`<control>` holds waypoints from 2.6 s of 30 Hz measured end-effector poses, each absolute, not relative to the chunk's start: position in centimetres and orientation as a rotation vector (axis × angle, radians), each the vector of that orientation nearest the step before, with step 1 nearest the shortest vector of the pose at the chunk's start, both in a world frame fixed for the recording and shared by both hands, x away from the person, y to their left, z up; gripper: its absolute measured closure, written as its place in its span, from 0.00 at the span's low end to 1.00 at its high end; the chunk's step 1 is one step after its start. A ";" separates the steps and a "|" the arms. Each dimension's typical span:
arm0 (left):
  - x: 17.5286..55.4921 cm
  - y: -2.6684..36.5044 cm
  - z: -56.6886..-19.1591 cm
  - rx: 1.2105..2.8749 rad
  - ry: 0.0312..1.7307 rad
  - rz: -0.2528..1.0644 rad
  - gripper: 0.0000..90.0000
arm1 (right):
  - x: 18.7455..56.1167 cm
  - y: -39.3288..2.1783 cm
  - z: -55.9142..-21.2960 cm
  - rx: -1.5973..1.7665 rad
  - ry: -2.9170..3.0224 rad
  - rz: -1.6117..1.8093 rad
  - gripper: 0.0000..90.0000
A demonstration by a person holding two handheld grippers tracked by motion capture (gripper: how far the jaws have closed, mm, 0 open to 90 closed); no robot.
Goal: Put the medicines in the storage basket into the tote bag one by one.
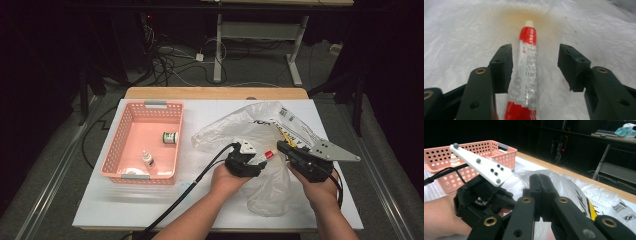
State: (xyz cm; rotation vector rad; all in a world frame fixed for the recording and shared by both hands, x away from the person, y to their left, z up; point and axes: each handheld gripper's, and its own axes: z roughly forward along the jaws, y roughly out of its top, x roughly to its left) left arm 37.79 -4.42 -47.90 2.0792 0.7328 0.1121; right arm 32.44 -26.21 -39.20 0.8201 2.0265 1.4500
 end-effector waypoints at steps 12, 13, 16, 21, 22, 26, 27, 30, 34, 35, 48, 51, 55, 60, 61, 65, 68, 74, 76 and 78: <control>35.4 -1.3 -46.6 2.038 0.718 0.026 0.21 | 32.3 -26.1 -39.4 0.815 2.041 1.446 1.00; 35.2 -1.0 -46.6 2.035 0.720 0.031 0.19 | 32.3 -26.1 -39.4 0.817 2.042 1.443 1.00; 34.5 -0.1 -46.3 2.020 0.723 0.034 0.15 | 32.3 -26.1 -39.5 0.816 2.043 1.441 1.00; 33.6 1.3 -45.7 2.024 0.739 0.077 0.03 | 32.2 -26.1 -39.5 0.816 2.045 1.440 1.00; 33.5 1.6 -45.6 2.024 0.741 0.083 0.00 | 32.2 -26.1 -39.5 0.815 2.043 1.439 1.00; 32.7 3.0 -44.8 1.998 0.740 0.095 0.00 | 32.2 -26.1 -39.4 0.810 2.045 1.439 1.00; 32.4 3.3 -44.6 1.992 0.741 0.096 0.00 | 32.2 -26.1 -39.4 0.810 2.045 1.438 1.00; 31.7 4.3 -43.8 1.982 0.740 0.111 0.00 | 32.2 -26.1 -39.5 0.813 2.044 1.439 1.00; 31.2 5.6 -43.3 1.960 0.765 0.125 0.00 | 32.1 -26.1 -39.5 0.813 2.047 1.434 1.00; 31.1 5.9 -43.2 1.959 0.774 0.128 0.00 | 32.1 -26.0 -39.5 0.813 2.046 1.434 1.00; 30.9 10.6 -41.8 1.938 0.856 0.195 0.00 | 32.0 -26.2 -39.4 0.814 2.046 1.432 1.00; 30.9 12.0 -41.5 1.925 0.887 0.219 0.00 | 32.0 -26.2 -39.4 0.816 2.046 1.436 1.00; 31.0 14.1 -41.2 1.902 0.936 0.247 0.00 | 31.9 -26.2 -39.4 0.817 2.046 1.433 1.00; 30.9 16.5 -41.0 1.895 0.997 0.296 0.00 | 32.0 -26.4 -39.5 0.818 2.045 1.429 1.00; 30.9 17.0 -41.0 1.895 1.011 0.304 0.00 | 32.0 -26.4 -39.5 0.817 2.046 1.428 1.00; 31.1 19.0 -41.1 1.874 1.070 0.319 0.00 | 32.0 -26.3 -39.6 0.818 2.049 1.427 1.00; 31.3 20.1 -41.1 1.867 1.108 0.350 0.00 | 32.0 -26.2 -39.6 0.816 2.051 1.425 1.00; 31.6 22.0 -41.4 1.843 1.174 0.374 0.00 | 32.0 -26.3 -39.7 0.818 2.054 1.424 1.00; 31.7 22.5 -41.5 1.828 1.193 0.372 0.00 | 31.9 -26.3 -39.7 0.817 2.055 1.425 1.00; 31.7 22.9 -41.5 1.815 1.201 0.384 0.03 | 32.0 -26.3 -39.7 0.815 2.055 1.428 1.00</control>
